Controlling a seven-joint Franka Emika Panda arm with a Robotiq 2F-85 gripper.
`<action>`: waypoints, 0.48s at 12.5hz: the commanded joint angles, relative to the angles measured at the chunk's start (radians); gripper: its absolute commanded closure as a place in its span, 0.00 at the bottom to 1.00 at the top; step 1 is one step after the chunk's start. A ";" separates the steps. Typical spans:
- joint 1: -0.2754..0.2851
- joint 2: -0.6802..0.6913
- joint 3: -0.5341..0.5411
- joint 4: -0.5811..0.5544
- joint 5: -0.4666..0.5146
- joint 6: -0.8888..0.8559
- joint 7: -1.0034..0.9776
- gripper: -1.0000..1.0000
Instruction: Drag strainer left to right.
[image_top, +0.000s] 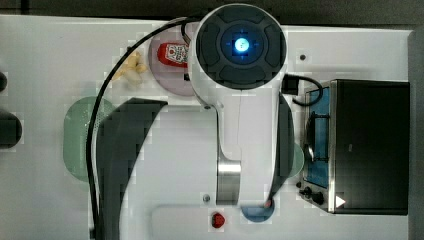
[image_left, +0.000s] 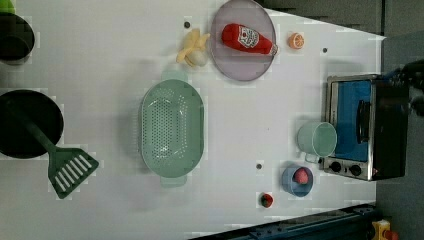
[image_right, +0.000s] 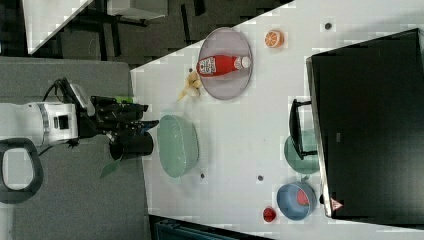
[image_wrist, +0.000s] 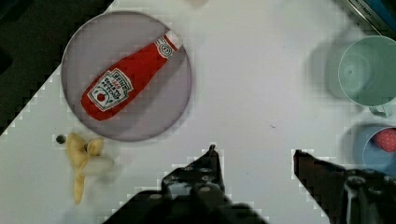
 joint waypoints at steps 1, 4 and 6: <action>0.008 -0.382 -0.056 -0.134 -0.033 -0.244 0.013 0.21; 0.020 -0.377 -0.031 -0.141 -0.021 -0.239 0.013 0.00; 0.039 -0.356 0.035 -0.143 0.013 -0.230 0.013 0.00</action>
